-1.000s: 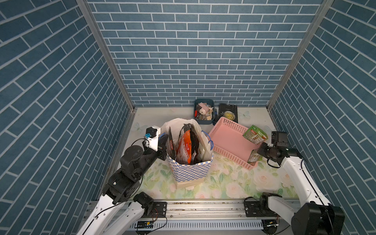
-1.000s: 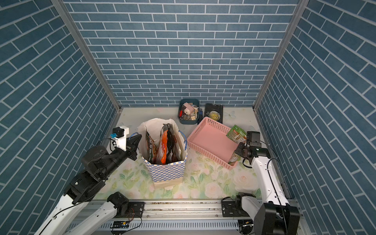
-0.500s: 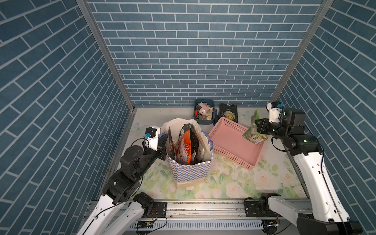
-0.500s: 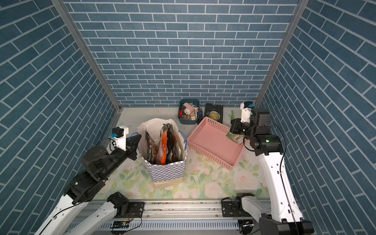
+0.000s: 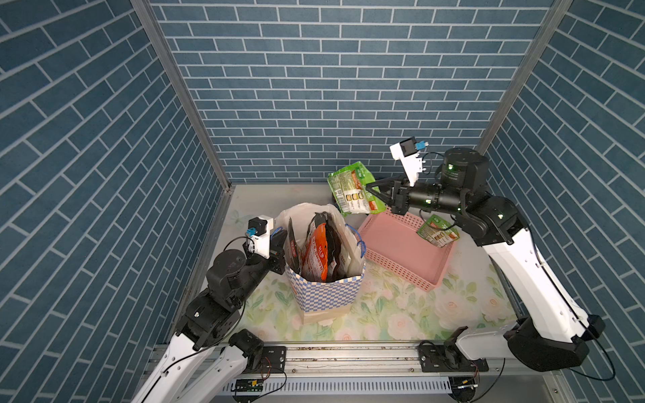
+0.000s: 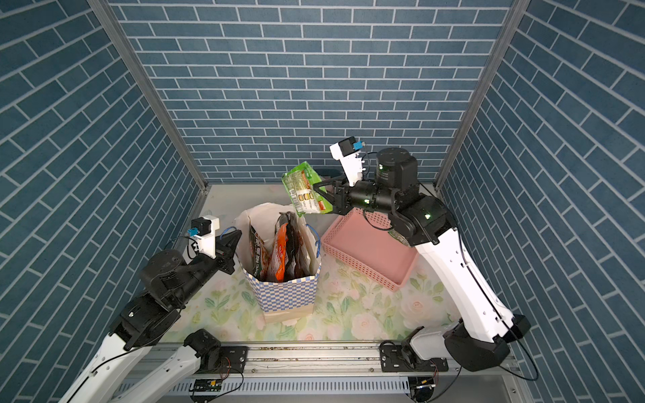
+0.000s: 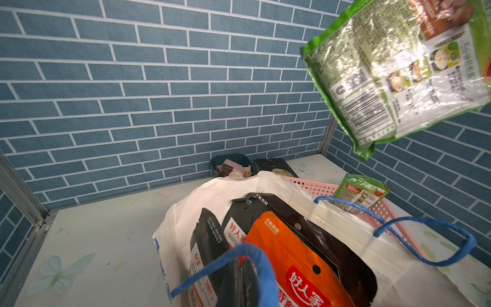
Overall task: Place the condiment packets inside the bag
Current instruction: Place the condiment packet in the paper bag.
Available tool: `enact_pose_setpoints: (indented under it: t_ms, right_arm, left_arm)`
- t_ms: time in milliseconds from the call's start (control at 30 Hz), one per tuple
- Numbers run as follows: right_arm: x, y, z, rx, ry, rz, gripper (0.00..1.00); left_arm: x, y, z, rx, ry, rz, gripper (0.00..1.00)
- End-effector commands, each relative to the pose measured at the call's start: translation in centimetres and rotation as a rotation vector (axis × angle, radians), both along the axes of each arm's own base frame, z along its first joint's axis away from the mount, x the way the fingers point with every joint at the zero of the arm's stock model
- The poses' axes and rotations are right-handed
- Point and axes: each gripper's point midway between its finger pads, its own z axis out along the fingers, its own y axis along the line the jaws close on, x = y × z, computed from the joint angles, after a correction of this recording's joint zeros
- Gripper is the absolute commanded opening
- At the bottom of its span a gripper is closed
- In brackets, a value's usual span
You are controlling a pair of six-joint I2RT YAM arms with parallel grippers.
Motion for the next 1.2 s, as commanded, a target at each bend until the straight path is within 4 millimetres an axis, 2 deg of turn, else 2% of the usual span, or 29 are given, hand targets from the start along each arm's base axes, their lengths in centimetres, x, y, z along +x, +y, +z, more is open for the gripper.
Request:
enact_pose_setpoints:
  t_ms: [0, 167, 400, 567, 733, 967, 1167]
  right_arm:
    - [-1.3, 3.4, 0.2, 0.034, 0.018, 0.080, 0.00]
    - [-2.5, 7.3, -3.2, -0.022, 0.082, 0.155, 0.00]
    - [-2.4, 8.4, -8.0, -0.057, 0.220, 0.149, 0.00]
    - [-3.5, 9.5, -10.9, -0.078, 0.309, 0.186, 0.00]
    - [-4.5, 10.4, -11.5, -0.080, 0.340, 0.227, 0.00]
    - [-4.8, 10.2, -10.9, -0.073, 0.368, 0.233, 0.02]
    - [-3.1, 8.7, -10.3, -0.080, 0.353, 0.109, 0.00]
  left_arm:
    - [-0.2, 0.5, 2.8, -0.058, -0.081, 0.019, 0.00]
    - [-0.2, 0.5, 3.0, -0.057, -0.084, 0.016, 0.00]
    - [-0.1, 0.4, 2.9, -0.053, -0.083, 0.016, 0.00]
    - [-0.1, 0.4, 2.9, -0.050, -0.083, 0.014, 0.00]
    - [0.0, 0.3, 2.9, -0.053, -0.080, 0.015, 0.00]
    - [0.1, 0.2, 2.8, -0.053, -0.077, 0.011, 0.00]
    - [0.1, 0.1, 2.8, -0.057, -0.077, 0.005, 0.00]
